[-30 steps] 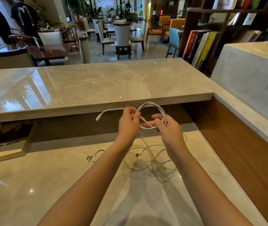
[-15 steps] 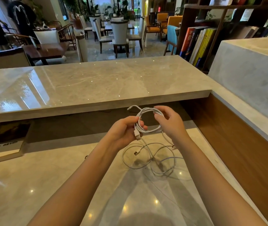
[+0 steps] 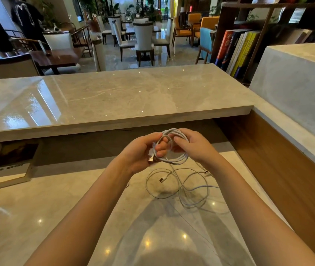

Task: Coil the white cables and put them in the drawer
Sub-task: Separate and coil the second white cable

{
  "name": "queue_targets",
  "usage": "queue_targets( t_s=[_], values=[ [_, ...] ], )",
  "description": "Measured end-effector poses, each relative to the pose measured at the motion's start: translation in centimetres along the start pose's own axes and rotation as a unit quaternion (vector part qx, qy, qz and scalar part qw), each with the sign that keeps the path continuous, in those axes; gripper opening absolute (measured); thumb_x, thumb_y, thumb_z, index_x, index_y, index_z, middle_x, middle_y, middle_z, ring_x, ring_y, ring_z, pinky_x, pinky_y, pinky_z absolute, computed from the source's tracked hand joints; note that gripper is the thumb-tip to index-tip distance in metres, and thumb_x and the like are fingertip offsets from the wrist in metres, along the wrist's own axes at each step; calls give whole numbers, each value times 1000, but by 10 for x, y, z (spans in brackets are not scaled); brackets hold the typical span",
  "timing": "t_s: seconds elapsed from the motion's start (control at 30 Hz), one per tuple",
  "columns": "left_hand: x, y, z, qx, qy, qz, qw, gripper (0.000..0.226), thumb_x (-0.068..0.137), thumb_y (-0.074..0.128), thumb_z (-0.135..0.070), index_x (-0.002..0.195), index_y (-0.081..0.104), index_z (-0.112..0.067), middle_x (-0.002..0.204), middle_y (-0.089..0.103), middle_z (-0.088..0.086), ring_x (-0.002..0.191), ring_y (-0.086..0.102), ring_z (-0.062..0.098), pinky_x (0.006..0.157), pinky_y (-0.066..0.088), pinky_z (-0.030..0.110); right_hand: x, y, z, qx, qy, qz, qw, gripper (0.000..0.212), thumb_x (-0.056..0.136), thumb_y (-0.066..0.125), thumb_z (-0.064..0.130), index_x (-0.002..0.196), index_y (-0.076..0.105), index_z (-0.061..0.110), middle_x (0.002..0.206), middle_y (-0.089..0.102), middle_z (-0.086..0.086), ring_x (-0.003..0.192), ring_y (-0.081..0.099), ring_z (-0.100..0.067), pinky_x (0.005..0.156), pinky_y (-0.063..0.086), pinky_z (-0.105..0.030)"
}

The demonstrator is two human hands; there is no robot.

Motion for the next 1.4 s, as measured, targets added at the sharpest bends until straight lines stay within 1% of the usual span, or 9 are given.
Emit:
queue_targets(
  t_s=[0.13,0.37,0.6,0.7,0.83,0.93,1.07,1.27,1.4],
  values=[
    [3,-4,-11,265,65,-79,959,23,92,51,-26,109,53,-11,72,53,-1,57,48,5,60,42,20,-3,2,-7,277,78,9,958,16,94,51,11,100,65,7,71,64,-5,61,63,-12,55,52,-19],
    [8,-9,-2,347,94,-110,927,27,100,37,-22,117,50,-7,70,49,-2,54,44,3,56,40,18,-14,15,-8,445,188,85,871,14,90,51,4,96,63,0,69,67,-11,57,67,-15,57,58,-22],
    [12,-4,-7,479,114,-177,852,29,101,34,-25,111,58,-11,70,50,-4,59,44,6,56,37,19,-10,-2,-4,13,25,-79,996,21,88,63,19,106,55,16,101,60,-5,83,65,-18,71,58,-29],
    [15,5,-11,520,131,-175,825,27,100,35,-27,107,57,-15,72,53,-4,62,48,8,58,40,22,-11,-8,11,-188,-84,-170,964,9,88,63,24,92,61,16,88,60,4,79,56,-12,63,46,-19],
    [20,10,-20,725,148,-224,634,24,99,38,-30,113,51,-16,89,62,0,73,60,16,68,51,32,-19,-4,22,-343,-178,-236,892,8,85,65,17,83,62,10,81,59,-1,77,49,-15,57,34,-18],
    [24,3,-23,756,141,-264,582,22,98,42,-27,115,48,-14,92,62,2,73,61,17,69,54,34,-20,-3,25,-291,-156,-235,914,8,89,61,16,85,57,11,81,53,1,69,47,-11,56,34,-17],
    [28,-11,-17,747,127,-240,607,25,97,41,-31,112,52,-15,92,64,2,75,62,16,70,54,34,-12,7,19,-129,-75,-91,985,8,93,54,23,91,51,15,79,53,3,66,48,-10,57,40,-19],
    [32,-18,-12,762,93,-162,620,21,96,44,-32,98,58,-16,86,62,0,75,60,15,73,52,30,-8,-10,39,-202,-109,-45,972,11,87,63,26,87,60,16,78,58,5,73,55,-12,64,45,-22],
    [24,-12,-9,579,58,-50,812,17,94,50,-25,101,63,-16,77,59,-4,65,53,7,61,43,17,0,-26,42,-302,-168,-44,937,14,87,63,27,90,65,13,84,58,4,79,54,-12,69,45,-23]
  ],
)
Point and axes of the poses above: each hand's wrist, its own x-axis towards the middle knuckle, its own y-axis out of the palm, z = x × y, the point moved 6 cm from there along x, towards the middle knuckle
